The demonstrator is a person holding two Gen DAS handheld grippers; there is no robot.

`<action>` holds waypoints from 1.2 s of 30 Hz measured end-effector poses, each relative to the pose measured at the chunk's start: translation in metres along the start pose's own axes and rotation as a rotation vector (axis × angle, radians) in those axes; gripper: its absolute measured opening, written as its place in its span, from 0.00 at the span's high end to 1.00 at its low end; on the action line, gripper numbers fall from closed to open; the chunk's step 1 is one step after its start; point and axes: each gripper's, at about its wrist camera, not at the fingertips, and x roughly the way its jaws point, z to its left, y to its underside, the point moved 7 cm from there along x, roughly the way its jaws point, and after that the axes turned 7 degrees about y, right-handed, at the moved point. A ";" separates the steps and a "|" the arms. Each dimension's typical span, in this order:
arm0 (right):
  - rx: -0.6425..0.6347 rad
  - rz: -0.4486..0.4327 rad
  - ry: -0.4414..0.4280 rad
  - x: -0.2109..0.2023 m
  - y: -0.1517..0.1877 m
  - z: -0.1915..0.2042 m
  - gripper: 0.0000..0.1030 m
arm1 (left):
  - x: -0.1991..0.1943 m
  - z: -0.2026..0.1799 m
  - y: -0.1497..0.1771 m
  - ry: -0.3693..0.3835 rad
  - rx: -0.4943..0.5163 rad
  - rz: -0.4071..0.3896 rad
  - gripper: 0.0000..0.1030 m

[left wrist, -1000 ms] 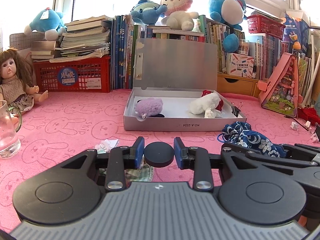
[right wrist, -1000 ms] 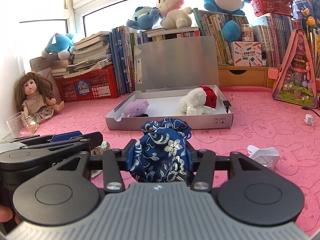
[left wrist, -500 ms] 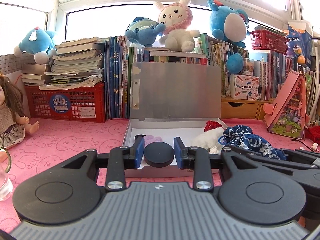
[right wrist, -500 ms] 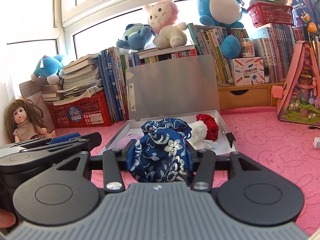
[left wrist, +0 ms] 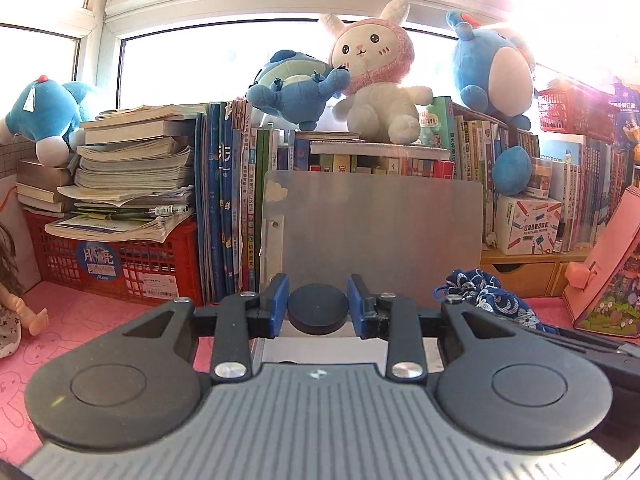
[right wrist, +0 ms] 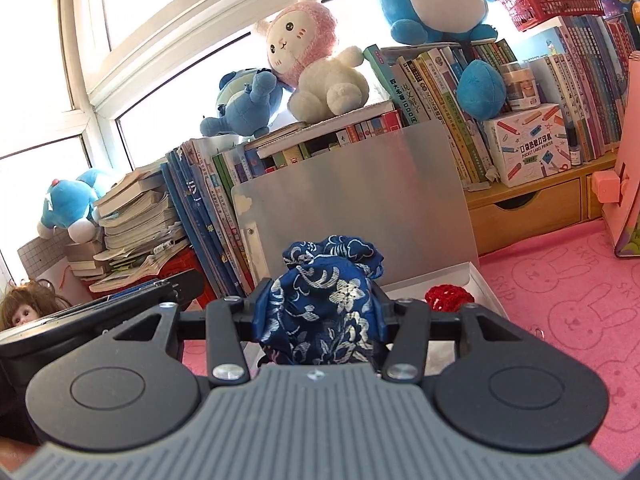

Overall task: Organize objects
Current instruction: 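Open both tools to drop the pouch and black lid into the box, then move the left tool to the green checked cloth bundle while the right tool moves to the crumpled white paper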

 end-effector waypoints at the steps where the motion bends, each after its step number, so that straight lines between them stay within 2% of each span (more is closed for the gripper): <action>1: 0.019 0.005 0.002 0.011 -0.004 -0.003 0.49 | 0.014 0.000 -0.007 0.004 0.001 -0.002 0.65; 6: 0.084 0.055 -0.031 0.057 -0.007 -0.019 0.49 | 0.067 0.004 -0.014 0.054 -0.057 0.025 0.65; 9: 0.098 0.099 -0.035 0.082 0.006 -0.029 0.49 | 0.094 0.010 0.001 0.059 -0.083 0.075 0.65; 11: 0.070 0.147 -0.017 0.096 0.016 -0.032 0.49 | 0.108 0.013 0.015 0.050 -0.073 0.098 0.65; 13: 0.021 0.156 0.017 0.103 0.021 -0.033 0.48 | 0.119 0.017 0.029 0.054 -0.090 0.130 0.65; 16: 0.005 0.174 0.043 0.111 0.026 -0.038 0.47 | 0.131 0.017 0.041 0.055 -0.095 0.153 0.65; 21: 0.039 0.203 0.058 0.119 0.031 -0.049 0.44 | 0.143 0.011 0.060 0.043 -0.041 0.209 0.64; 26: 0.029 0.196 0.070 0.118 0.031 -0.049 0.43 | 0.146 0.012 0.070 0.023 -0.031 0.234 0.63; 28: 0.031 0.191 0.073 0.118 0.030 -0.050 0.37 | 0.144 0.015 0.069 0.014 -0.035 0.233 0.57; 29: 0.039 0.189 0.072 0.118 0.030 -0.051 0.32 | 0.142 0.017 0.068 0.005 -0.035 0.231 0.54; 31: 0.065 0.186 0.073 0.116 0.027 -0.054 0.27 | 0.137 0.019 0.065 -0.001 -0.034 0.227 0.38; 33: 0.086 0.171 0.088 0.110 0.021 -0.055 0.27 | 0.127 0.020 0.062 0.007 -0.038 0.225 0.34; 36: 0.104 0.098 0.087 0.084 0.002 -0.049 0.26 | 0.108 0.021 0.053 0.007 -0.038 0.219 0.30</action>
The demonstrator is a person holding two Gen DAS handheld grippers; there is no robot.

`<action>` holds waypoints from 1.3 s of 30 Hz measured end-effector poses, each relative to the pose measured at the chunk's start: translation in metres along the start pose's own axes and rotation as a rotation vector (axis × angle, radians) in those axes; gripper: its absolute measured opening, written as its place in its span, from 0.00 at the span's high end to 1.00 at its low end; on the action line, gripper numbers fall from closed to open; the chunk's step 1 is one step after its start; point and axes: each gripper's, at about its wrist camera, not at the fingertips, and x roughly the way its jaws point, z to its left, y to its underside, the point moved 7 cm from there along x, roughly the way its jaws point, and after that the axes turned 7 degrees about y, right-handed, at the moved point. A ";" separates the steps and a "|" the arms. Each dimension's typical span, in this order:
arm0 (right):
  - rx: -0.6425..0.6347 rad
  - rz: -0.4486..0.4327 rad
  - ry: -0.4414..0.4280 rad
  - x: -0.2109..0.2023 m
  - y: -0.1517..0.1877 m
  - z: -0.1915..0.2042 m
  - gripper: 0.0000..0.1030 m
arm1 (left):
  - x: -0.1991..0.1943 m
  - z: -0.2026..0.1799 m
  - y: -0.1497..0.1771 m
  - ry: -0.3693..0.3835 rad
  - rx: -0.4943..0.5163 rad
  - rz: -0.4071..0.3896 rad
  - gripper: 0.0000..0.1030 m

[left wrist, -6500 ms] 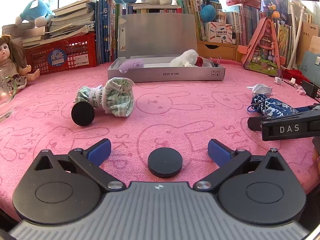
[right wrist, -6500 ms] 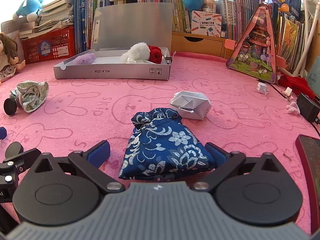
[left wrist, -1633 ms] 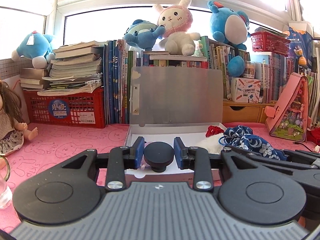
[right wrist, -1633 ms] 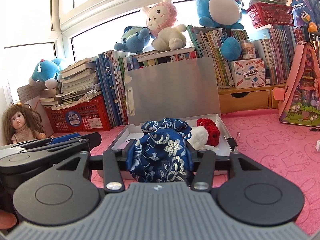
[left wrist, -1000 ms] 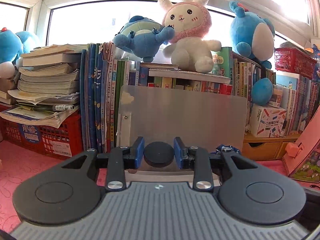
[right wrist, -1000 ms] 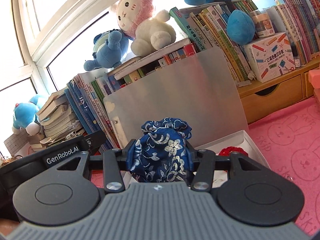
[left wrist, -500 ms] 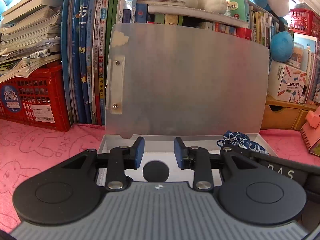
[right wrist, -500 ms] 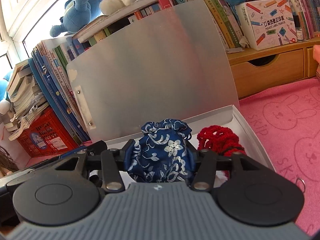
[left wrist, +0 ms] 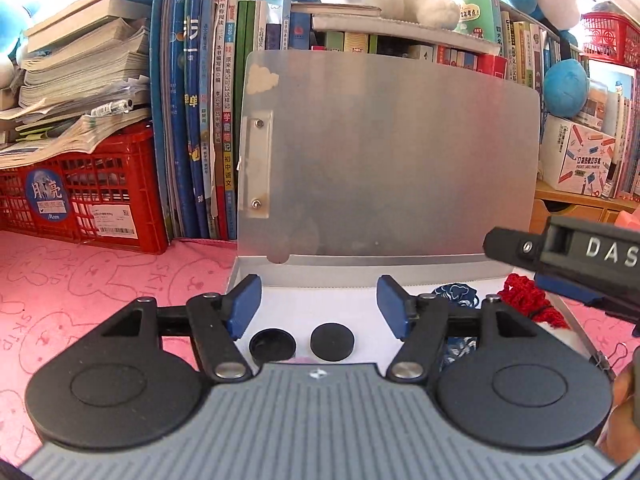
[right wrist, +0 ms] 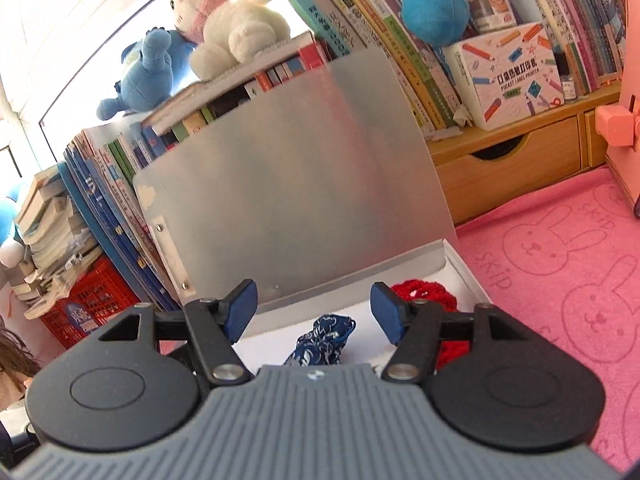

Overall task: Organize objects
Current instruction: 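Move the left tool to the green checked cloth bundle while the right tool moves to the crumpled white paper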

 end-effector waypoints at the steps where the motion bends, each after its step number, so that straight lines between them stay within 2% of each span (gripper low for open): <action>1: 0.012 -0.025 -0.013 -0.014 -0.006 0.003 0.24 | -0.011 0.000 -0.003 0.004 0.000 -0.005 0.27; 5: 0.012 -0.065 -0.076 -0.060 -0.010 0.010 0.18 | -0.056 -0.004 -0.010 0.029 0.033 -0.051 0.19; 11: -0.115 -0.124 -0.041 -0.120 -0.007 0.005 0.16 | -0.125 -0.011 0.001 0.054 0.039 -0.090 0.14; 19: -0.167 -0.169 0.034 -0.200 0.020 -0.048 0.11 | -0.197 -0.017 0.059 0.065 0.091 -0.105 0.12; 24: -0.230 -0.164 0.145 -0.235 0.055 -0.084 0.11 | -0.227 -0.010 0.100 0.056 0.076 -0.085 0.12; 29: -0.265 -0.124 0.240 -0.249 0.093 -0.117 0.11 | -0.246 0.007 0.138 -0.016 0.069 -0.088 0.12; 34: -0.216 -0.057 0.303 -0.238 0.122 -0.143 0.11 | -0.250 0.020 0.170 -0.080 0.073 -0.087 0.10; 39: -0.257 -0.043 0.320 -0.228 0.132 -0.140 0.10 | -0.243 0.025 0.186 -0.092 0.026 -0.067 0.10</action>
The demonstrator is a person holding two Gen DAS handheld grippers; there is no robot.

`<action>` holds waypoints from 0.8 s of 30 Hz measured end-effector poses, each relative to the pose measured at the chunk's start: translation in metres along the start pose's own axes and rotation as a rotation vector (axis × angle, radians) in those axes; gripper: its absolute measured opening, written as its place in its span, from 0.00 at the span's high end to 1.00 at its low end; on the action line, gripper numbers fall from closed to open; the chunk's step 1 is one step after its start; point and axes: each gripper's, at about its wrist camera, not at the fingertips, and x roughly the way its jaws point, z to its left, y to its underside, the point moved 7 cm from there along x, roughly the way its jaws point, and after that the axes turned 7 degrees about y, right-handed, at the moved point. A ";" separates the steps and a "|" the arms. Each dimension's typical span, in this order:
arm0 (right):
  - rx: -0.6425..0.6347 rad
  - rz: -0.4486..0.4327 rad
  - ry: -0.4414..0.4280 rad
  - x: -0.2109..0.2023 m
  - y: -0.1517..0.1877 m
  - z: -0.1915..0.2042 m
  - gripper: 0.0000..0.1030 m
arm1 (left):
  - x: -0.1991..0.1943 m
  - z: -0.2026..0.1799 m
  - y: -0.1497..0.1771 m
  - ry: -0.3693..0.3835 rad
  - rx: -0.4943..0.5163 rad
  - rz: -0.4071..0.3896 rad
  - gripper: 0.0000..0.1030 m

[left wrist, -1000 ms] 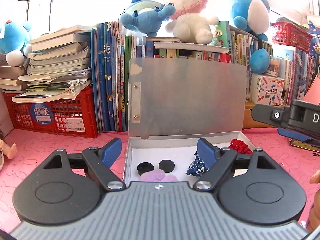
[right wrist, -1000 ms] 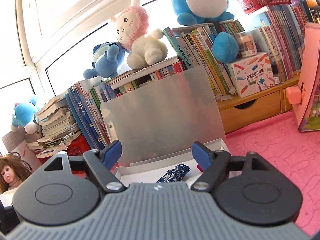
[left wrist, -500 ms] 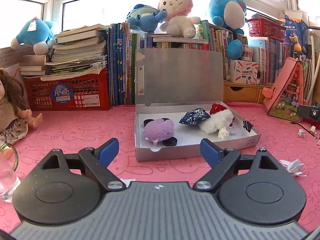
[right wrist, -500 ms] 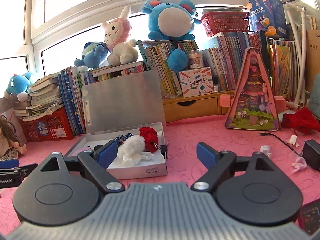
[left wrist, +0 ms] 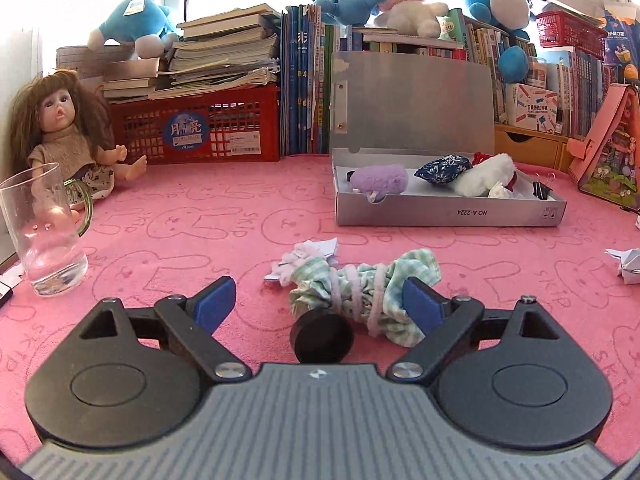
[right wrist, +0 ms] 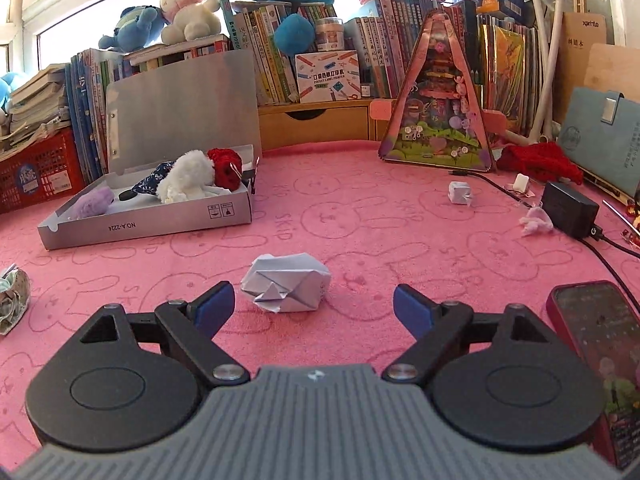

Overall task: Organize objects
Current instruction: 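Move the left tool to the green checked cloth bundle while the right tool moves to the crumpled white paper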

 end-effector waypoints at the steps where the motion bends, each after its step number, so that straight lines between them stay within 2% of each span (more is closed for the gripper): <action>1: -0.021 -0.002 0.002 0.000 0.001 0.003 0.10 | 0.000 -0.001 -0.001 -0.005 0.007 -0.006 0.10; 7: -0.092 0.009 0.014 0.002 0.003 0.015 0.10 | 0.007 -0.008 -0.002 -0.008 0.036 0.000 0.09; 12: -0.048 0.039 -0.033 0.011 -0.008 0.017 0.10 | 0.011 -0.008 -0.001 0.000 0.032 0.016 0.08; 19: -0.050 0.099 -0.010 0.044 -0.016 0.020 0.07 | 0.012 -0.004 0.000 0.017 -0.005 0.021 0.08; 22: -0.053 0.120 -0.044 0.045 -0.012 0.022 0.11 | 0.013 -0.004 0.000 0.016 -0.003 0.020 0.08; 24: -0.056 0.120 -0.030 0.043 -0.011 0.022 0.24 | 0.012 -0.004 0.000 0.015 0.000 0.019 0.08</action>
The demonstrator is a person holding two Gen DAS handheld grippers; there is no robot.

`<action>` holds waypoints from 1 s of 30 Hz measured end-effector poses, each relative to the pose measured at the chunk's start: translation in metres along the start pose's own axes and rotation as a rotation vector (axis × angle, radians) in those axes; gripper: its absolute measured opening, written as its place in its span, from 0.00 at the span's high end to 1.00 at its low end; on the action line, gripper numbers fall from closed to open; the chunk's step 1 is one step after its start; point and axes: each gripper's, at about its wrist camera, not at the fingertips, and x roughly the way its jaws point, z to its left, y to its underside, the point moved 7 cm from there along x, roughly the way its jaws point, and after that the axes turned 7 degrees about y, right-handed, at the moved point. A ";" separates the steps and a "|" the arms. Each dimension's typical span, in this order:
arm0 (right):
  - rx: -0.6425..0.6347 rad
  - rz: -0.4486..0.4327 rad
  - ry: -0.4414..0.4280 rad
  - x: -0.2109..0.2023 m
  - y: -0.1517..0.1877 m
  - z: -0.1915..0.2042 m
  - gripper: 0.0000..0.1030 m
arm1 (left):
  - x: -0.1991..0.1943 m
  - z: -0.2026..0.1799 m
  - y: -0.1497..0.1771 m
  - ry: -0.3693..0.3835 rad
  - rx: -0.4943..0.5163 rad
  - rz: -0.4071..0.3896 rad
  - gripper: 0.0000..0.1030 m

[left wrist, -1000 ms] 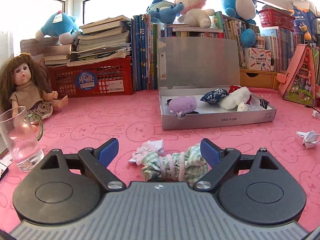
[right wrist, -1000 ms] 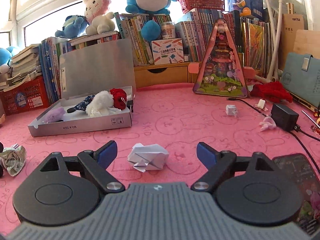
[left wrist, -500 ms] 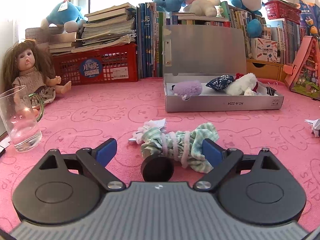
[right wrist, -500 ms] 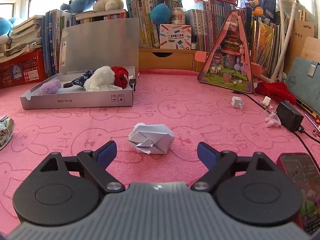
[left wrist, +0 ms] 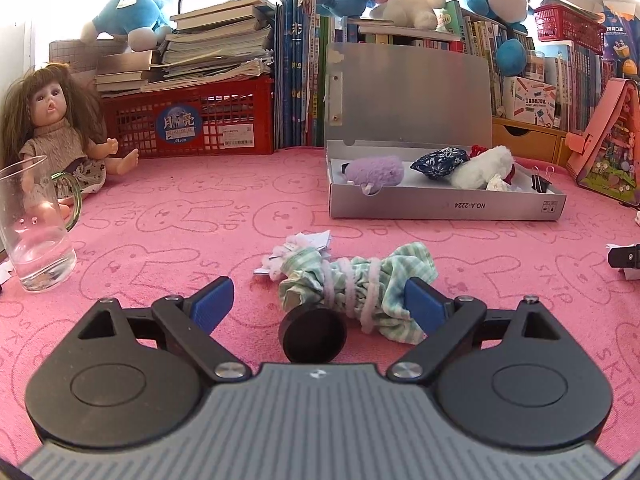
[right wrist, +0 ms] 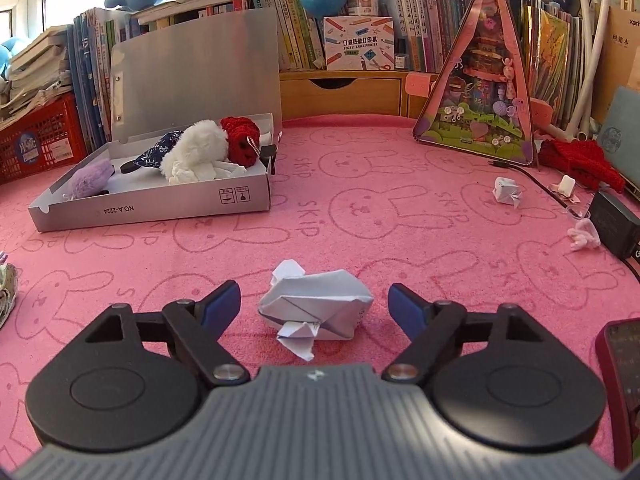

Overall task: Organize objects
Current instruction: 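Move the left tool to the green checked cloth bundle while the right tool moves to the crumpled white paper, then grasp the crumpled white paper with the right tool while the left tool grasps the green checked bundle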

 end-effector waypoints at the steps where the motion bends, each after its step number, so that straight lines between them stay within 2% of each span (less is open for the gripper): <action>1: 0.004 0.005 0.004 -0.001 0.001 0.000 0.28 | 0.000 0.000 0.000 0.000 0.001 0.000 0.08; 3: 0.031 0.006 -0.007 -0.003 0.002 -0.001 0.41 | -0.001 -0.001 0.000 -0.002 0.001 -0.003 0.08; 6: 0.053 -0.018 -0.032 -0.011 0.001 0.001 0.43 | -0.002 -0.002 0.000 -0.011 0.008 -0.011 0.08; 10: 0.054 -0.049 -0.065 -0.025 0.000 0.012 0.43 | -0.008 -0.013 -0.004 -0.034 0.069 -0.047 0.08; 13: 0.028 -0.072 -0.076 -0.032 -0.001 0.029 0.43 | -0.006 -0.028 -0.010 0.020 0.087 -0.042 0.08; 15: 0.005 -0.084 -0.076 -0.035 -0.001 0.042 0.42 | -0.001 -0.035 -0.012 0.028 0.069 -0.022 0.08; 20: -0.046 -0.078 -0.103 -0.038 0.005 0.077 0.42 | 0.015 -0.032 -0.014 -0.029 0.008 0.021 0.08; 25: -0.092 -0.076 -0.132 -0.041 0.014 0.109 0.41 | 0.021 -0.026 -0.012 -0.027 -0.032 0.058 0.08; 30: -0.125 -0.085 -0.142 -0.044 0.018 0.126 0.41 | 0.031 -0.010 -0.007 -0.027 -0.135 0.125 0.08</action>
